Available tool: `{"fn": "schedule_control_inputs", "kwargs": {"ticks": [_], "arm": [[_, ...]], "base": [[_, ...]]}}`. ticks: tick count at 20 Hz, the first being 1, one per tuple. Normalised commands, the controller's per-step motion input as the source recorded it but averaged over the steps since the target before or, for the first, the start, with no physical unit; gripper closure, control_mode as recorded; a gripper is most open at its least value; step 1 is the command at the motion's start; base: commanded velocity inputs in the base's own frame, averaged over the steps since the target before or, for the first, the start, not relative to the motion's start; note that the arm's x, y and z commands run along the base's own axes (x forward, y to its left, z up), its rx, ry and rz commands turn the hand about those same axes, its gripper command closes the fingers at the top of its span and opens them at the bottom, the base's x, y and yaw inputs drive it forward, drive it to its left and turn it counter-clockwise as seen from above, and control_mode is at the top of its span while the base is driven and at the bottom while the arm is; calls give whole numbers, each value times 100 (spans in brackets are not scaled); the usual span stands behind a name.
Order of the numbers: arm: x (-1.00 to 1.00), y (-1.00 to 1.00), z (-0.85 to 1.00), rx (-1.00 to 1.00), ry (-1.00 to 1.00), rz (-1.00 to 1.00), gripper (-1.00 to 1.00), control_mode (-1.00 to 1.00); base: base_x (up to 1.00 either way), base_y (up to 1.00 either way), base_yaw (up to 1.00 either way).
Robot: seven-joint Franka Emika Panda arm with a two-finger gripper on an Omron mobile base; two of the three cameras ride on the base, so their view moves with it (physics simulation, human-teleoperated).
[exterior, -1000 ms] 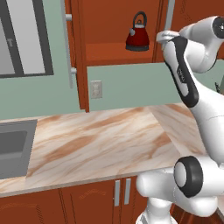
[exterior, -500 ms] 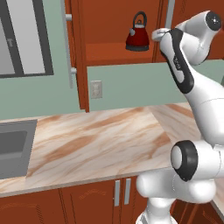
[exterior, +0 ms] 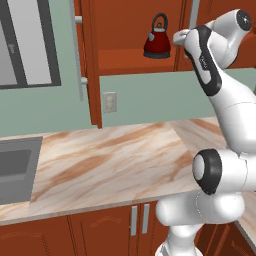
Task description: Open the cabinet, pick the kettle from the cabinet, and place it in the sink.
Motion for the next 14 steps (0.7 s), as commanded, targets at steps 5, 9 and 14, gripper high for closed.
{"fn": "schedule_control_inputs", "kwargs": {"ticks": [5,9,14], "arm": [[32,8,-1,0,0,5,100,-100],[10,28,-2,0,0,0,100,-100],[11,41,0,-4,0,0,100,-100]], "base": [[0,0,0],[0,0,0],[0,0,0]]}}
